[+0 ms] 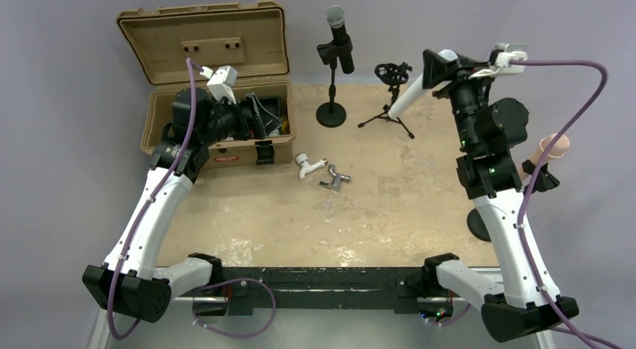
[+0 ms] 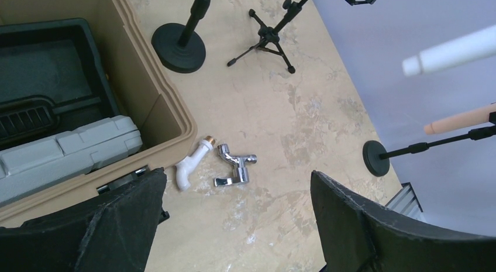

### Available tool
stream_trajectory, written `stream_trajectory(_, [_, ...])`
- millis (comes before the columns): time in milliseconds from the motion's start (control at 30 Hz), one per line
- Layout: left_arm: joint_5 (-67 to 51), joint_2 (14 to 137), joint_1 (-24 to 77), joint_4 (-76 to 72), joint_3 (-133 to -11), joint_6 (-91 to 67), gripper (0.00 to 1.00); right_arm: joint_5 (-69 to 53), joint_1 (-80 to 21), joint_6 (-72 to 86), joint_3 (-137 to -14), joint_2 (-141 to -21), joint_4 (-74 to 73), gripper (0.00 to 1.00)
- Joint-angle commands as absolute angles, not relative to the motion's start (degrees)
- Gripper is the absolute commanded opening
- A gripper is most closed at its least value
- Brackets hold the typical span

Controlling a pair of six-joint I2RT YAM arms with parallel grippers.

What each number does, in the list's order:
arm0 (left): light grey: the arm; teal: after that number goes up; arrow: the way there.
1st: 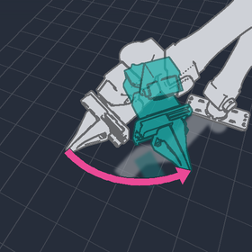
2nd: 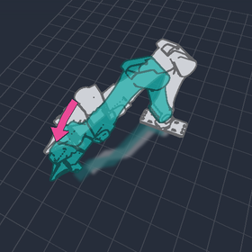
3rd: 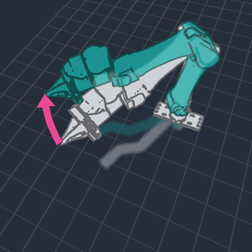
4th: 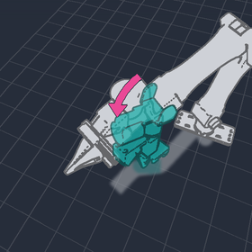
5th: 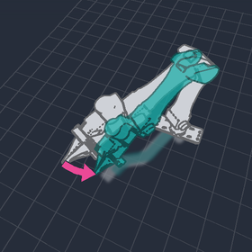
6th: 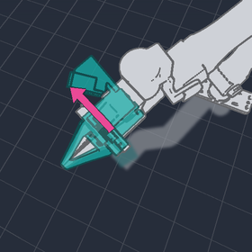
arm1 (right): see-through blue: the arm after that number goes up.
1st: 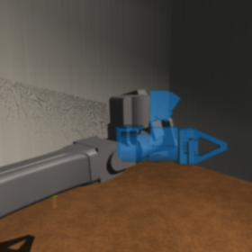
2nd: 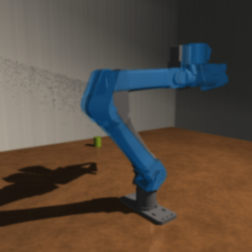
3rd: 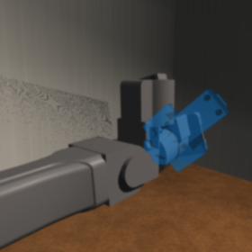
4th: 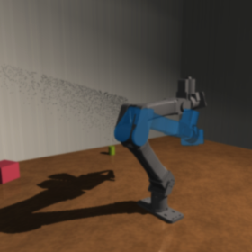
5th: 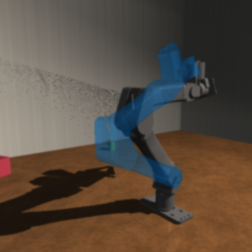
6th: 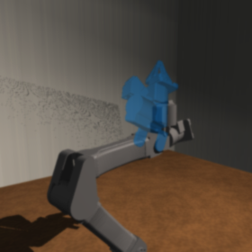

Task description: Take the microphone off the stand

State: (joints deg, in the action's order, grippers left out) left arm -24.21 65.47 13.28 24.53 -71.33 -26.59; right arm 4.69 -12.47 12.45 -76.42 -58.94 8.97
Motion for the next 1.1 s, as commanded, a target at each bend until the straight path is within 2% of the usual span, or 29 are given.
stream_trajectory(0, [-24.3,64.51,13.7,23.28,-71.56,-27.43,0.9,1.47,-12.41,12.16,-73.1,-55.74,1.53,0.0])
stream_trajectory(233, [-22.85,64.94,14.53,23.75,-71.44,-26.67,0.9,6.26,-12.46,18.31,-61.89,-55.67,-3.53,0.0])
stream_trajectory(367, [-22.04,65.45,15.21,24.46,-71.72,-26.07,0.9,-4.56,-12.71,21.95,-56.11,-60.17,-3.19,0.0])
stream_trajectory(433, [-21.93,65.54,15.73,24.69,-71.88,-25.87,0.9,-5.59,-14.68,23.72,-53.15,-62.03,-1.71,0.0])
stream_trajectory(567, [-21.4,65.5,16.38,25.19,-72.16,-25.45,0.9,-1.13,-22.08,26.19,-49.63,-65.01,1.11,0.0])
stream_trajectory(667, [-21.22,65.54,16.51,25.4,-72.25,-25.31,0.9,-0.47,-22.4,27.15,-46.93,-68.16,4.05,0.0])
stream_trajectory(833, [-21.03,65.56,17.09,25.44,-72.17,-25.16,0.9,8.53,-22.39,26.96,-47.03,-75.48,4.1,0.0])
stream_trajectory(1067, [-21.01,65.5,17.49,25.64,-72.42,-24.97,0.9,7.73,-22.47,27.32,-45.46,-81.03,12.33,0.0])
